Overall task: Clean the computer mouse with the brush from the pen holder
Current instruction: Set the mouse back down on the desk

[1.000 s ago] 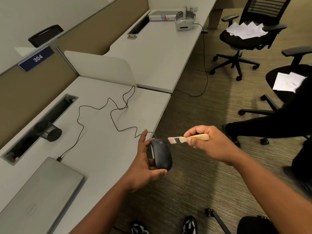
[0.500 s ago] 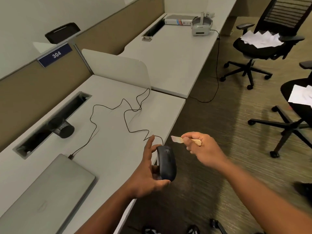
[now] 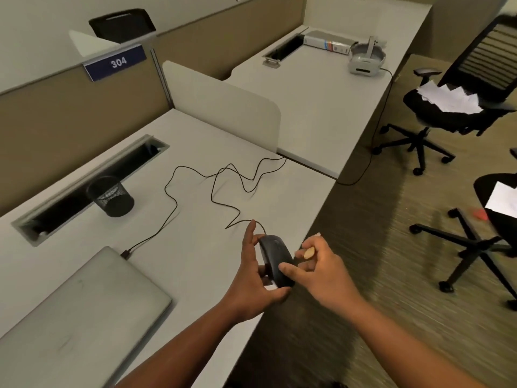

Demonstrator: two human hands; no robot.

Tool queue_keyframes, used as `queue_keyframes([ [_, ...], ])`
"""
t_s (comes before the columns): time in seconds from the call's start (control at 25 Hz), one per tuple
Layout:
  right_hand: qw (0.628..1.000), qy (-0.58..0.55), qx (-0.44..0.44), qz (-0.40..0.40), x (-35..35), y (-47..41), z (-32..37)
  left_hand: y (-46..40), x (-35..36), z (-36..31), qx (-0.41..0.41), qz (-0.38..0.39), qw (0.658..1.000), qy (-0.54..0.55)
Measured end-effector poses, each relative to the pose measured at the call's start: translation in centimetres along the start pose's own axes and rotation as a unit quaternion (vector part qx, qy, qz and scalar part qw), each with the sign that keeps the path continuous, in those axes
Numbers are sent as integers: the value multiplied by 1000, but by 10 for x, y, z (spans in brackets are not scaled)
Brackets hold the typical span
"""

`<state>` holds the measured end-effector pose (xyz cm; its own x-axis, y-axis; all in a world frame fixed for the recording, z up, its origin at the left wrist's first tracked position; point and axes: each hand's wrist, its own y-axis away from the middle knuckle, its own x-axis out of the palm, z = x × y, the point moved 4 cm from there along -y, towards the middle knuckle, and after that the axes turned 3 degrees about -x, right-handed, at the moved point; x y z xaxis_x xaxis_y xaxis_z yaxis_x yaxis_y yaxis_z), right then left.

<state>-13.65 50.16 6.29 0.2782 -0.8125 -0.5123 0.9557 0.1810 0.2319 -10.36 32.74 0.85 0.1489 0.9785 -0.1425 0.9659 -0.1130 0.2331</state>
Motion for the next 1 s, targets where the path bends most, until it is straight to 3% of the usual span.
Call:
queue_keyframes([
  [0.4, 995, 80, -38, 36, 49, -69, 15, -32, -38, 11, -19, -62, 997, 42],
  [0.72, 968, 175, -152, 94, 81, -164, 8, -82, -91, 26, -126, -135, 974, -133],
  [1.0, 957, 205, -170, 114, 100, -227, 5, -138, -122, 43, -197, -163, 953, -163],
])
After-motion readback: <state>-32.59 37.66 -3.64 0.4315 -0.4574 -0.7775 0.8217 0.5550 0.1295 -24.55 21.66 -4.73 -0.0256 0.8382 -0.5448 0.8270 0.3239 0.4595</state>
